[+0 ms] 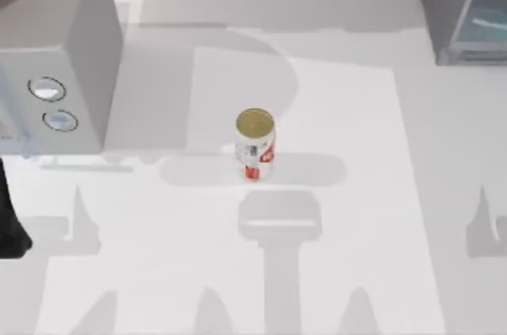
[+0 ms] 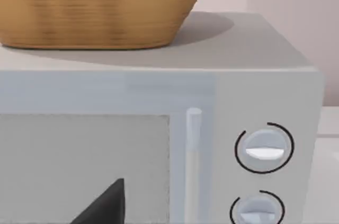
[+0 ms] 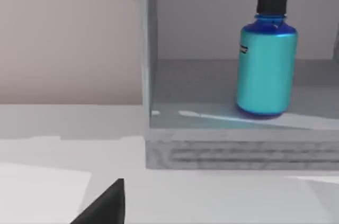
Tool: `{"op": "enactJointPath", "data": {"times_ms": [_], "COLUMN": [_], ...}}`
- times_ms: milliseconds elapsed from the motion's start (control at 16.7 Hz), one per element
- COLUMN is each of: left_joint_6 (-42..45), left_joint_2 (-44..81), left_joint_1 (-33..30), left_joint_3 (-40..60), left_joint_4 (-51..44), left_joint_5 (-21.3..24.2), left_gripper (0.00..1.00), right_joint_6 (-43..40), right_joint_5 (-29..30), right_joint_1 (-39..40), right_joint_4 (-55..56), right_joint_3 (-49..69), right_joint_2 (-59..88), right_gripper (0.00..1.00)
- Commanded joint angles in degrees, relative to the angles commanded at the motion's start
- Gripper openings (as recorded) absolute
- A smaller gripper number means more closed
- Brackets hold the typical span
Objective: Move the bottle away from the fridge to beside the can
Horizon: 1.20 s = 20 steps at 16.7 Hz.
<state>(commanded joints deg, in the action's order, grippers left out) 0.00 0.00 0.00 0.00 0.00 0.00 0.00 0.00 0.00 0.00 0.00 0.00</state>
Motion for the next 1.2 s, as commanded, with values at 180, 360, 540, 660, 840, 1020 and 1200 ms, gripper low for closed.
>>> {"op": "enactJointPath", "data": {"times_ms": [180,360,540,660,840,1020,1200], "left_joint_6": [0.0,0.0,0.0,0.0,0.0,0.0,0.0], "left_joint_2": [0.0,0.0,0.0,0.0,0.0,0.0,0.0], "left_joint_1": [0.0,0.0,0.0,0.0,0.0,0.0,0.0], "left_joint_3": [0.0,0.0,0.0,0.0,0.0,0.0,0.0], "left_joint_4": [0.0,0.0,0.0,0.0,0.0,0.0,0.0], "left_joint_5": [0.0,0.0,0.0,0.0,0.0,0.0,0.0], "left_gripper": [1.00,1.00,1.00,1.00,1.00,1.00,1.00], "right_joint_6": [0.0,0.0,0.0,0.1,0.2,0.3,0.3], "right_joint_5": [0.0,-0.5,-1.6,-2.6,-4.3,-6.0,-7.6], "right_joint_1": [-0.1,-1.1,-2.6,-3.7,-5.5,-7.4,-9.2], "right_joint_4": [0.5,4.7,12.2,18.4,28.6,39.1,49.1], "right_joint_3": [0.4,3.8,9.8,14.7,22.9,31.3,39.4], "right_joint_2": [0.6,6.0,16.8,27.1,46.7,68.9,90.0], "right_gripper": [1.00,1.00,1.00,1.00,1.00,1.00,1.00]}}
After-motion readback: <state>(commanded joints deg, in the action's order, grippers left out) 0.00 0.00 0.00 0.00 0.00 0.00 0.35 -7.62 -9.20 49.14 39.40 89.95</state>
